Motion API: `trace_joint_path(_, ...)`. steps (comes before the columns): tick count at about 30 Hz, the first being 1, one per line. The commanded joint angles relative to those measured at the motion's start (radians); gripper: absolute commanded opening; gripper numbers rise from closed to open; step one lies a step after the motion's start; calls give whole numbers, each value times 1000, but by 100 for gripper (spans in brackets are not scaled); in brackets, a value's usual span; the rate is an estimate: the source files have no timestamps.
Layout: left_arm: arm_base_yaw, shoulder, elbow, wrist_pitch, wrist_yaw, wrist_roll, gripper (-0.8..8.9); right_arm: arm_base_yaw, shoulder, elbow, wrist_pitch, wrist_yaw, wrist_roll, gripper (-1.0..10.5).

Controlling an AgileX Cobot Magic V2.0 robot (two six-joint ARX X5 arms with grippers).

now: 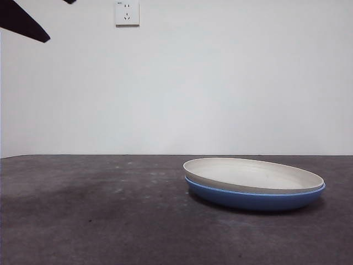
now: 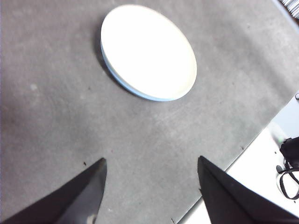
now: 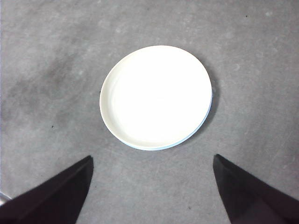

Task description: Pick up the white plate, put it on the blue plate, put it on desk

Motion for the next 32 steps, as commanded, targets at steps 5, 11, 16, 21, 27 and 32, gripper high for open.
trace_joint_path(5,-5,5,9,21,5,18,311,2,5,19,-3,-3,-5,412)
trace_joint_path(11,-5,5,9,21,5,18,311,2,32,19,-6,0,18,411)
trace_joint_path(16,-5,5,9,19,5,19,311,1,119,-4,19,2,21,411)
trace_joint_path(21,-5,5,9,17,5,19,311,-2,232,-42,135,4,56,411)
trace_joint_path(27,-5,5,9,17,5,20,311,-2,432,-82,286,5,75,410)
trace_joint_path(32,-5,5,9,17,5,34,311,-1,614,-82,415,2,87,410)
